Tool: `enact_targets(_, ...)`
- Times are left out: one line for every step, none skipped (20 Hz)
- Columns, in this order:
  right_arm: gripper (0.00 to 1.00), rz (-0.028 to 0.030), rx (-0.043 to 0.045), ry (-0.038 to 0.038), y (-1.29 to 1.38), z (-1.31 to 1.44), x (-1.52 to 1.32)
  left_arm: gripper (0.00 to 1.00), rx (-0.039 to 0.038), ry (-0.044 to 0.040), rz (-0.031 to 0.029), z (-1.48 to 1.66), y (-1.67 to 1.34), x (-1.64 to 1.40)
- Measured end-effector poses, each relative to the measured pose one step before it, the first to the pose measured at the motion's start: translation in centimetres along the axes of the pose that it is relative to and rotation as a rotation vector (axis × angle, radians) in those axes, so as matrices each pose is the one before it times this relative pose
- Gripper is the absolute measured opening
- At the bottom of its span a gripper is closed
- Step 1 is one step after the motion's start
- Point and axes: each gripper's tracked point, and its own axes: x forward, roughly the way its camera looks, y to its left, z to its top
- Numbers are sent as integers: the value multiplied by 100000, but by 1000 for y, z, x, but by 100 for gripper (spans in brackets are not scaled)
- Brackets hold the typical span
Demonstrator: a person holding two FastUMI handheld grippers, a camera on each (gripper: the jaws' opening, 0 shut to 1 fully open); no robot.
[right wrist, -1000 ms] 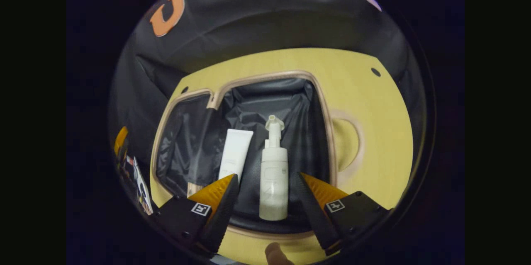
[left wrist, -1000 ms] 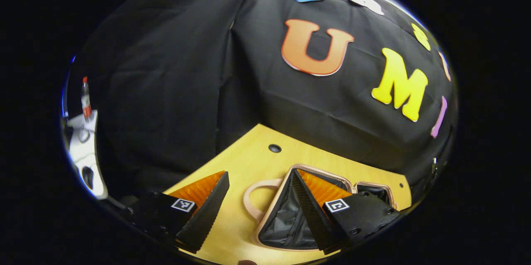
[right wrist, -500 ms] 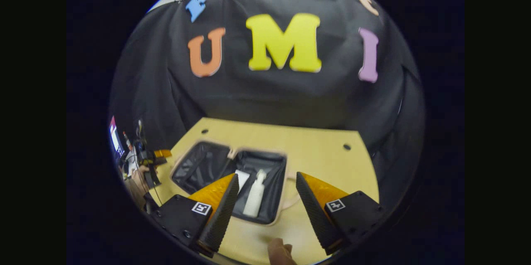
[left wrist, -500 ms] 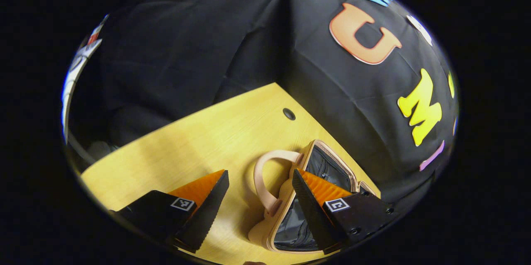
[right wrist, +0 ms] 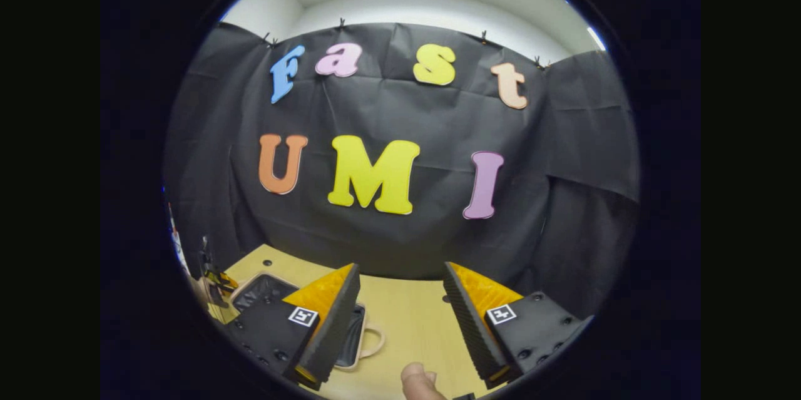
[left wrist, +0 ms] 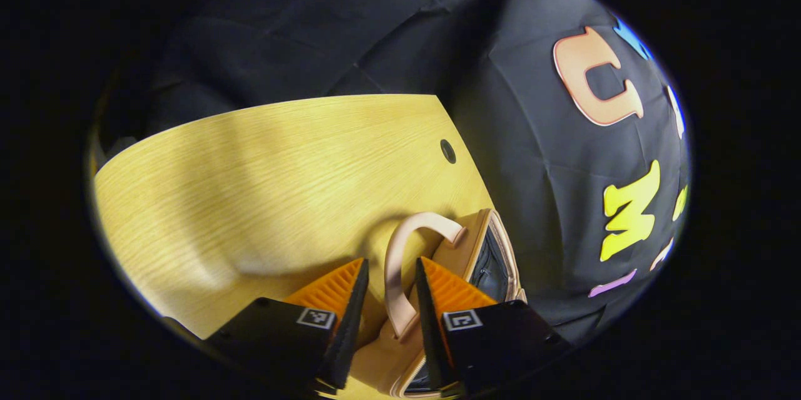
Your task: First open the suitcase, pack the skin care products into it, and then close the suitcase.
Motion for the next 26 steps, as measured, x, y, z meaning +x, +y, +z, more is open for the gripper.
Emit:
enact_targets(79,-2126,128,489,-966,-230,-263,29,-808,-463,554,178,-114,193)
enact_targets(79,-2087,303,351,-987,-186,-71,11,-1470,-463,867,91,-20,-69)
enact_targets(79,-1727,621,-226,-728,11,-217,16,-1199,715,864,-52,-20,-30)
enact_targets(79,-1663,372,-70,-666,-57,-284,14,481,879,684,-236,41,-167)
enact_targets(80,-1662,-315,-4,-798,-145,-121,13,1705,545,-191,16,-204,-238)
enact_targets(77,-789,25,-277,-734,-83,-184,11,1640,530,-580,107,-532,-171)
enact_targets(80,-896,472,302,-549,-289,-57,10,1658,538,405,3,-331,-290)
enact_targets(80,-1014,961,390,-661,-225,-19,7,1702,-74,173,115,-461,-470)
enact_targets(80,42,901,666,-499,-335,143,7,3027,-1057,974,219,-415,-602)
enact_targets(79,198,522,9,-573,-145,111,5,4606,-2745,433,430,-428,-609)
enact_targets(79,81,-166,-828,-615,108,154,5,3820,-1822,-6,351,-765,-804)
enact_targets(77,80,-1030,-1260,-659,302,370,3,2862,-1247,284,363,-1009,-956)
enact_targets(79,38,-581,-1250,-601,354,97,3,2253,-1419,719,569,-1084,-885)
enact_targets(80,852,457,-1056,-275,370,8,3,1412,-1283,-135,647,-1259,-778)
enact_targets(79,1638,963,-722,-80,268,-25,3,1682,-1902,-728,474,-1363,-836)
enact_targets(80,1386,512,-704,-287,252,-50,3,1984,-2443,-670,583,-1146,-836)
enact_targets(79,930,139,-1012,-488,322,-45,3,2703,-2139,-847,449,-1420,-896)
enact_targets(77,1075,371,-1084,-573,344,-3,3,2782,-1934,-583,349,-1444,-783)
enact_targets(79,1396,918,-1276,-351,422,-59,3,3097,-2118,-847,428,-1447,-794)
enact_targets(79,1740,1268,-722,-649,270,503,3,2462,-1591,-1405,468,-1503,-690)
enact_targets(79,1622,602,-869,-425,232,120,3,2372,-1834,-1551,412,-1576,-791)
enact_targets(79,1270,183,-352,-557,99,212,3,1915,-1699,-1205,309,-1655,-702)
enact_targets(79,1305,38,-99,-413,47,104,3,2290,-1378,-1111,201,-1632,-538)
enact_targets(79,1274,177,304,-357,-15,-40,3,2962,-1647,-1318,108,-1679,-568)
enact_targets(77,1697,301,307,-303,-55,-111,3,3779,-1423,-1236,-11,-1706,-493)
enact_targets(79,1489,103,223,-388,20,-98,3,4439,-1243,-257,-18,-1583,-783)
